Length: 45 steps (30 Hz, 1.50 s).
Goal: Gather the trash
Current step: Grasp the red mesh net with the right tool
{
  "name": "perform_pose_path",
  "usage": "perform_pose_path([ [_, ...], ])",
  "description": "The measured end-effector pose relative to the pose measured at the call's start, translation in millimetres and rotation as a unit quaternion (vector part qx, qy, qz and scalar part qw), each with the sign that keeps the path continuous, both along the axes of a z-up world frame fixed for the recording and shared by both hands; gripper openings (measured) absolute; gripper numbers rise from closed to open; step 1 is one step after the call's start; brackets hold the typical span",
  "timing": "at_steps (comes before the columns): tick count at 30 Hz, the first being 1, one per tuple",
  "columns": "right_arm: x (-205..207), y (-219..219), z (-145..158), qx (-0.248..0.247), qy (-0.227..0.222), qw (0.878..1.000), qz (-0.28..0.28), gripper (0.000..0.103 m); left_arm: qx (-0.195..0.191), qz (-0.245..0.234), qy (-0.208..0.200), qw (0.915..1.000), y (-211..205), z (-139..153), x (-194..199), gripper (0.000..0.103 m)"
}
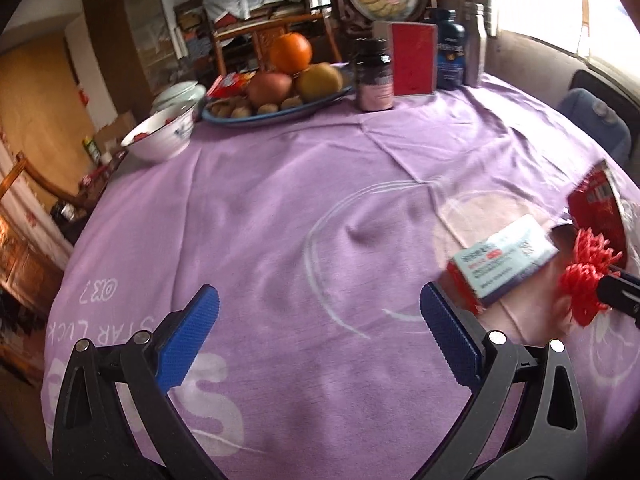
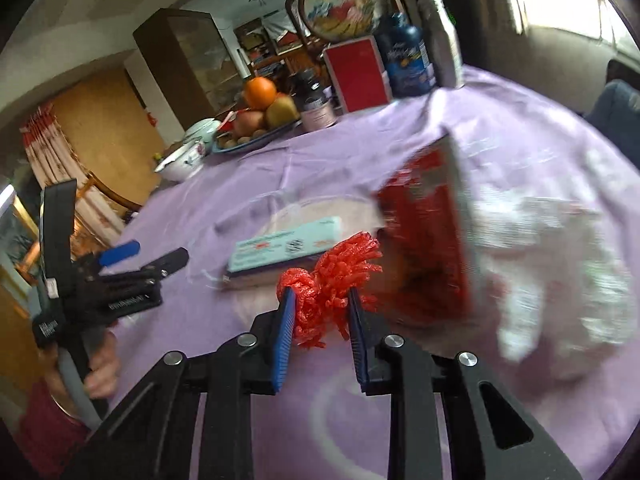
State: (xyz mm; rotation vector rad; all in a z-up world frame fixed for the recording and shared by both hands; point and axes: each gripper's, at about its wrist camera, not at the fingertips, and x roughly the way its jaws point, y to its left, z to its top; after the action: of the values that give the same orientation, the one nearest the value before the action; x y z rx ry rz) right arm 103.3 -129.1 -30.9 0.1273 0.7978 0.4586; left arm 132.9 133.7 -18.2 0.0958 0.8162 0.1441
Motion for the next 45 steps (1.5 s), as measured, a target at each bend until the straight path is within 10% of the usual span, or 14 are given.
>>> perform_pose_path([
  [5, -21.9, -20.7, -7.7, -0.007, 0.005, 1.000, 0.027, 0.056, 0.010, -0.054, -0.001, 0.9985, -22.3, -5.0, -1.6, 0.096],
  [15, -27.3, -67.5, -2.7, 0.050, -0.034, 0.998, -0.036, 0.080, 0.016, -0.106, 0.020, 0.9941, -43.1, -13.6, 2.9, 0.097],
  [22, -16.4, -94.0, -23.0, 0.158, 0.020, 0.987, -0.036, 0.081, 0.053, -0.202, 0.030, 0.9775, -84.1, -19.3, 30.7, 0.097],
  [29, -15.2, -87.1, -25.0, 0.152, 0.031, 0.988, -0.024, 0.081, 0.017, -0.243, 0.067, 0.9676, -102.8, -38.0, 60.4, 0.095],
  [34, -17.5, -89.2, -23.7, 0.154, 0.028, 0.987, -0.028, 0.081, -0.045, -0.229, 0.078, 0.9692, -90.3, -34.5, 56.8, 0.055],
  [37, -19.1, -88.2, -22.4, 0.147, 0.023, 0.988, -0.029, 0.081, -0.056, -0.200, 0.078, 0.9751, -77.1, -32.2, 41.5, 0.049],
  [42, -19.0, -84.0, -20.7, 0.133, 0.020, 0.991, -0.025, 0.081, -0.048, -0.137, 0.067, 0.9871, -54.7, -30.8, 3.4, 0.056],
  [45, -20.7, -81.8, -18.9, 0.121, 0.013, 0.992, -0.028, 0.081, -0.041, -0.109, 0.058, 0.9915, -49.8, -28.9, 1.5, 0.091],
])
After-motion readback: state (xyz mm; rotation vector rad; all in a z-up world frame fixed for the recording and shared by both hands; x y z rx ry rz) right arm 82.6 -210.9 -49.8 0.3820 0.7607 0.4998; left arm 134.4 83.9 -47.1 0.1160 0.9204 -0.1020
